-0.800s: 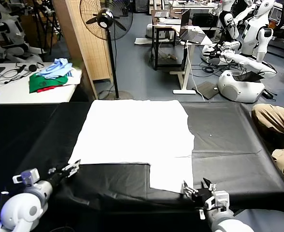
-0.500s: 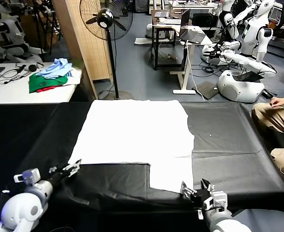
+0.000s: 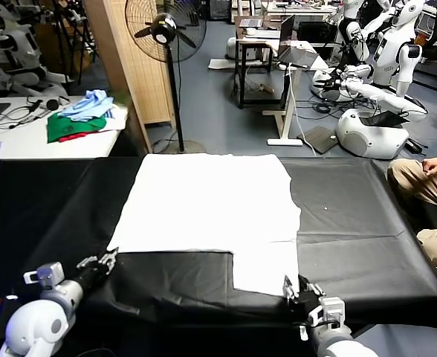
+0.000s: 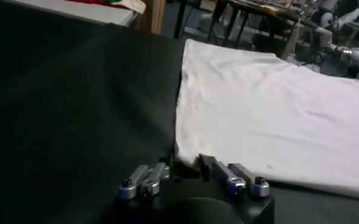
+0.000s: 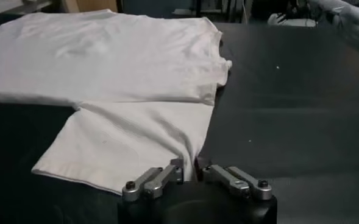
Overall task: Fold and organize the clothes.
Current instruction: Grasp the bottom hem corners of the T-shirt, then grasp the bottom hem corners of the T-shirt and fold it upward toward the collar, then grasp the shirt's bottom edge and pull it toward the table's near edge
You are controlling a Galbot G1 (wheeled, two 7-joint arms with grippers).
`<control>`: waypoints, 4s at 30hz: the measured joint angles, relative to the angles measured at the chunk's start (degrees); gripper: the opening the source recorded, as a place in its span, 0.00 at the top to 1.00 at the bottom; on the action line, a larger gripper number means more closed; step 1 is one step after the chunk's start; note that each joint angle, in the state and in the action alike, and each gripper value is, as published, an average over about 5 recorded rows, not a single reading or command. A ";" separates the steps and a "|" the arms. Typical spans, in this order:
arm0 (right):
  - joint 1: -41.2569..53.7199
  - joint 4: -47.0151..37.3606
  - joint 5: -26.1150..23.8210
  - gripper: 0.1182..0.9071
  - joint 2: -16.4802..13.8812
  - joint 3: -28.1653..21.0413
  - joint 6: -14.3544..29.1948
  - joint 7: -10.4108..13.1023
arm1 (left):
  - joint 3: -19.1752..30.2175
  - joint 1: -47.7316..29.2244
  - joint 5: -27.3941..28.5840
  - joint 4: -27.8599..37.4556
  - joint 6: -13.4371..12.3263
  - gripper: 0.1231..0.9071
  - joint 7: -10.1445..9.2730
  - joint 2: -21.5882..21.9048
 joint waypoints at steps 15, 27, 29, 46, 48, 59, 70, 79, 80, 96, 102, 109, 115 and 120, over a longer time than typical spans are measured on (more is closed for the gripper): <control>-7.55 8.15 0.37 1.00 -0.38 1.89 0.31 1.52 | -5.77 10.44 -2.42 -10.79 0.52 1.00 -2.48 0.50; 6.04 -2.22 3.29 1.00 -4.66 1.68 11.75 -3.13 | -11.03 15.45 -3.34 -14.77 -3.74 1.00 -3.38 -1.00; 9.40 -5.09 3.21 1.00 -5.94 1.01 12.59 -3.76 | -9.91 13.35 -1.87 -14.05 -4.02 1.00 -3.23 -1.65; 26.63 -24.06 -2.25 1.00 -13.01 -6.37 19.30 -10.48 | -0.99 -1.89 7.22 -3.08 -4.66 1.00 -2.44 1.64; 26.85 -24.54 -2.19 0.97 -12.93 -6.42 19.93 -10.80 | -0.27 -2.90 7.98 -1.69 -4.70 1.00 -2.17 2.16; 23.01 -19.39 -1.75 0.28 -13.04 -4.17 22.34 -11.39 | 1.64 -6.25 10.23 2.33 -5.30 0.79 -2.61 2.08; 14.35 -13.03 0.49 0.14 -11.92 -3.19 17.49 -10.66 | 1.02 -5.07 10.74 1.71 -5.62 0.16 -1.82 1.12; 10.74 -12.35 1.21 0.16 -10.92 -3.10 15.67 -9.31 | -0.69 -2.74 7.77 2.07 -4.25 0.14 -0.77 1.11; 10.62 -12.36 1.21 0.19 -10.84 -3.10 15.65 -9.24 | -0.83 -2.65 7.07 2.23 -3.92 0.14 -0.73 1.12; 10.75 -12.22 2.05 0.86 -10.72 -3.00 15.54 -8.33 | -0.75 -2.91 6.13 5.10 -2.40 0.61 0.71 0.92; 9.41 -9.61 7.84 1.00 -11.32 -1.86 10.83 -4.63 | -0.95 -2.30 6.85 4.97 -2.55 0.96 0.77 0.98; 5.30 -4.10 11.76 1.00 -12.38 0.04 4.24 -2.18 | -2.40 1.56 9.62 0.78 -2.39 0.99 -0.14 2.27; 0.89 0.10 12.32 1.00 -13.25 1.97 1.27 -1.70 | -4.25 8.09 11.91 -5.34 -2.18 1.00 -0.45 3.17; -0.51 1.28 11.36 0.98 -13.60 2.40 0.55 -2.32 | -6.07 14.78 13.09 -9.88 -1.15 1.00 -0.85 3.29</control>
